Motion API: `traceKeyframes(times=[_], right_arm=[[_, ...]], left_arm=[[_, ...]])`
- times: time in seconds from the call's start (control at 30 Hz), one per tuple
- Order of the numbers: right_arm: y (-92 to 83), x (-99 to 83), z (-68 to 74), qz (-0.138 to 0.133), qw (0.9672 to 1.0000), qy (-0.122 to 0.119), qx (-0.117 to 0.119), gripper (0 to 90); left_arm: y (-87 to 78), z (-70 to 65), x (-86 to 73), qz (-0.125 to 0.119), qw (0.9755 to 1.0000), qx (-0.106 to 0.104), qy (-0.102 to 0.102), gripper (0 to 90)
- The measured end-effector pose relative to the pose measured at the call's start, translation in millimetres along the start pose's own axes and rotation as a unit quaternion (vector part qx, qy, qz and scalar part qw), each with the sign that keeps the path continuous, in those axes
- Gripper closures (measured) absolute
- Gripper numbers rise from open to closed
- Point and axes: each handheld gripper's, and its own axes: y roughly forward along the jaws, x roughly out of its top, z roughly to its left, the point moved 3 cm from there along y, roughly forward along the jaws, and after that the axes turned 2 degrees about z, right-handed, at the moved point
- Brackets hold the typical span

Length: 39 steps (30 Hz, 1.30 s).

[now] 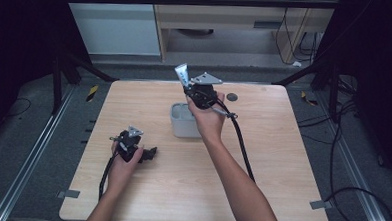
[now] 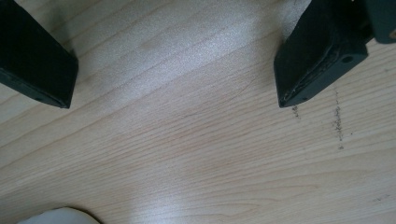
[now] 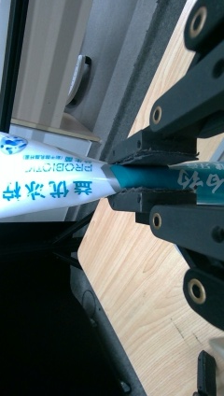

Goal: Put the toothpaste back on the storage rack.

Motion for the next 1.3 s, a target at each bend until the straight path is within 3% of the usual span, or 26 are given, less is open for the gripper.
traceKeyframes(times=[1.3], right_arm=[[8.3, -17.6, 2.4, 0.033, 0.9994, 0.004, 0.007, 78.3]], left_arm=[[0.0, 0.0, 0.0, 0.0, 1.0, 0.0, 0.0, 0.0]])
